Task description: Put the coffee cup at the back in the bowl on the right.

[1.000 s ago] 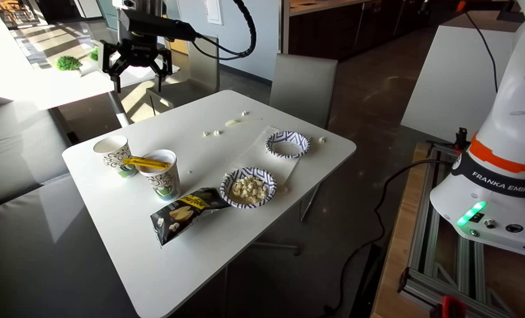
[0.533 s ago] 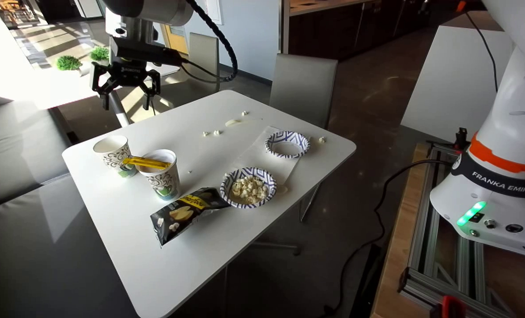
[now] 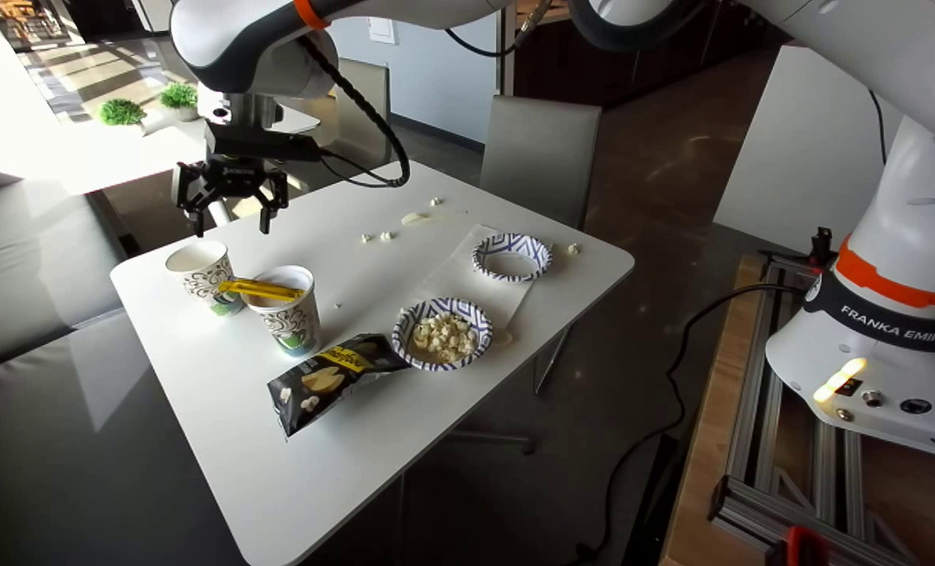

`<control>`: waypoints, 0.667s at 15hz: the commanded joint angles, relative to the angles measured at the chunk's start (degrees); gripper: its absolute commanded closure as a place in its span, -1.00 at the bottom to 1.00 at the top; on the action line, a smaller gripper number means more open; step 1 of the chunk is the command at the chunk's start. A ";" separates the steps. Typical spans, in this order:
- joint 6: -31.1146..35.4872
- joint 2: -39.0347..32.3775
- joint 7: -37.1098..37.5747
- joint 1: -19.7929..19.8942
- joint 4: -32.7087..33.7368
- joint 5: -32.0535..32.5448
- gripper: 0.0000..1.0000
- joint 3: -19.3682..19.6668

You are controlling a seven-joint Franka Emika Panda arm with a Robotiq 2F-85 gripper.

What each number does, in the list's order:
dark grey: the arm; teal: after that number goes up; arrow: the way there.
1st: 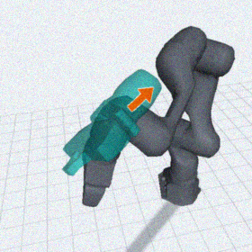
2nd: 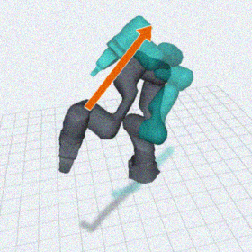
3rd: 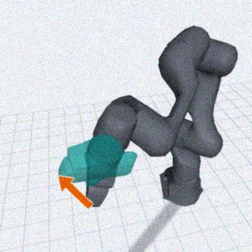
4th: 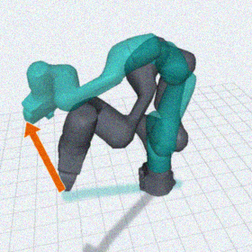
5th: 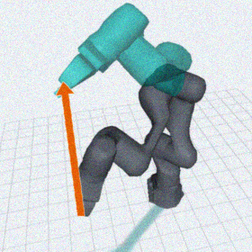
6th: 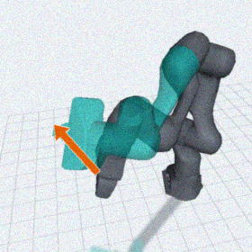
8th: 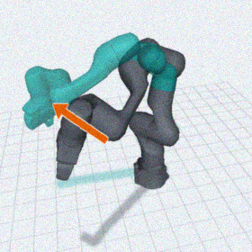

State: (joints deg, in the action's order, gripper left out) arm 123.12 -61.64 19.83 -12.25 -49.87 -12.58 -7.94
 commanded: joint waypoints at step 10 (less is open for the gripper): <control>-5.58 -13.87 3.89 -1.26 18.72 -0.25 -0.27 -0.35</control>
State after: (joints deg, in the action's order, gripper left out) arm 119.94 -72.21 21.47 -12.94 -36.57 -12.66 -8.53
